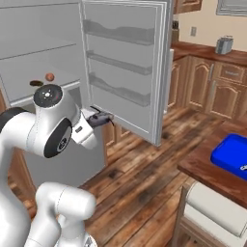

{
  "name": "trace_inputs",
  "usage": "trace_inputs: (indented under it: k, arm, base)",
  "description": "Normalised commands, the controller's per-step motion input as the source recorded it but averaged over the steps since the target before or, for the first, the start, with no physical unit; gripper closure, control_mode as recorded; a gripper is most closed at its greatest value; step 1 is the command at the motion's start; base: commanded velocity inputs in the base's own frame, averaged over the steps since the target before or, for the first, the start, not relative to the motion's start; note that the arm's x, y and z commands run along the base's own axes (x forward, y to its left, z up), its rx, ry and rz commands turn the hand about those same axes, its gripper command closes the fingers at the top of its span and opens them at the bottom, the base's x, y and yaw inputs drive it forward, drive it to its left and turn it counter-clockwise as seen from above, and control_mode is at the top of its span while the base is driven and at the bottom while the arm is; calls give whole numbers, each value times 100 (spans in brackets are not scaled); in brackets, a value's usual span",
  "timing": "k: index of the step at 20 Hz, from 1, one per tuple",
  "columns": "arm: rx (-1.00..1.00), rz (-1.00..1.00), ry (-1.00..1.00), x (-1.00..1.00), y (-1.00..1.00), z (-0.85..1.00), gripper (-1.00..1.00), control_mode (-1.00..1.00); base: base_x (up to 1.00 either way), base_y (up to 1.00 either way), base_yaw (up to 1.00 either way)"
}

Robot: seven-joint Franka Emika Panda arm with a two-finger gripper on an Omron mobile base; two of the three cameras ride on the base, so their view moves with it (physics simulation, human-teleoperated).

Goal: Gather the onion and sweet potato from the fridge and place them on a tray on the dining counter. Then gather the chicken drumstick and fish from the fridge and place them on the other tray.

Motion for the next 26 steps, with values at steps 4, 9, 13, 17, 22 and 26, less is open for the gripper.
trace_inputs:
  k: [4,9,13,17,22,26]
  arm:
    - [0,0,0,0,0,0,100,100]
    - [0,0,0,0,0,0,100,100]
    - [0,0,0,0,0,0,100,100]
    - [0,0,0,0,0,0,100,100]
    - [0,0,0,0,0,0,100,100]
    - [0,0,0,0,0,0,100,100]
  base:
    - [0,-40,-15]
    - [0,-53,-13]
    - [0,-53,-10]
    - [0,-53,-8]
    - [1,-59,-8]
    - [3,-56,-8]
